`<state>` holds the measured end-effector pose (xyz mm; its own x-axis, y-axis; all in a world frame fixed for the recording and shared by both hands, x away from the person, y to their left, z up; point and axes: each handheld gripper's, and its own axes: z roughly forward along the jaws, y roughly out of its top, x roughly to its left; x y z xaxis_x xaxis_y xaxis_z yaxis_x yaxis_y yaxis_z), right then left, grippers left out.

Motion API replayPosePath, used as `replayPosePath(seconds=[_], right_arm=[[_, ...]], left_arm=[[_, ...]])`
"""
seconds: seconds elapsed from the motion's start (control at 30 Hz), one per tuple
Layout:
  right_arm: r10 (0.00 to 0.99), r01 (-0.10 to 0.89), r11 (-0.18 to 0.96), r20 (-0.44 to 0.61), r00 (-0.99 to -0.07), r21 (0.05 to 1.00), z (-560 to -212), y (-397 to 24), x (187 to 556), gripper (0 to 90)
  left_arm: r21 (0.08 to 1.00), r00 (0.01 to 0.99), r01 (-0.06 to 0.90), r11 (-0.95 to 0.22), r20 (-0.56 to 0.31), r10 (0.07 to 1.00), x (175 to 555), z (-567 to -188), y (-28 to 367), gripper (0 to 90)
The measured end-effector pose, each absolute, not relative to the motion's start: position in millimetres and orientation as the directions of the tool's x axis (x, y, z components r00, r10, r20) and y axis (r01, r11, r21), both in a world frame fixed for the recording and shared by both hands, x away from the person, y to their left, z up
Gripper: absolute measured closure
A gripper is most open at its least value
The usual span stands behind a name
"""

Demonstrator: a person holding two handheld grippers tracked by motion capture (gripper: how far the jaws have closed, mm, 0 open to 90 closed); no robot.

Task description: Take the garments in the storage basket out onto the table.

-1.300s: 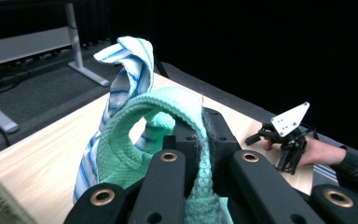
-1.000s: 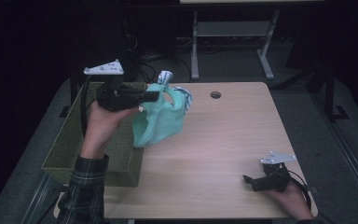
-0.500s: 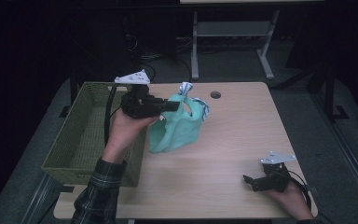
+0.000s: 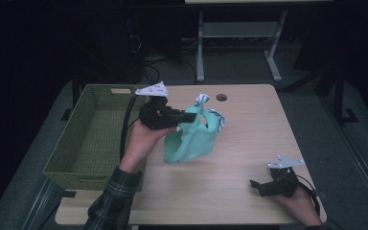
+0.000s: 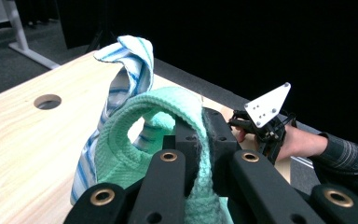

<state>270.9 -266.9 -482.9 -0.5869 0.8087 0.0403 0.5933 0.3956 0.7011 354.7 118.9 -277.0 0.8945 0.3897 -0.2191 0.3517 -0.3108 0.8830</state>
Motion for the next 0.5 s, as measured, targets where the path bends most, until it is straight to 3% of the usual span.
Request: replayPosePath(seconds=[0.5], right_arm=[[0.808,0.593,0.396,0.04,-0.587,0.701,-483.0,-266.9,270.9,1.4]], left_arm=[[0.862,0.888,0.371,-0.346,-0.219,0.405,358.4,-316.5,90.5,85.5]])
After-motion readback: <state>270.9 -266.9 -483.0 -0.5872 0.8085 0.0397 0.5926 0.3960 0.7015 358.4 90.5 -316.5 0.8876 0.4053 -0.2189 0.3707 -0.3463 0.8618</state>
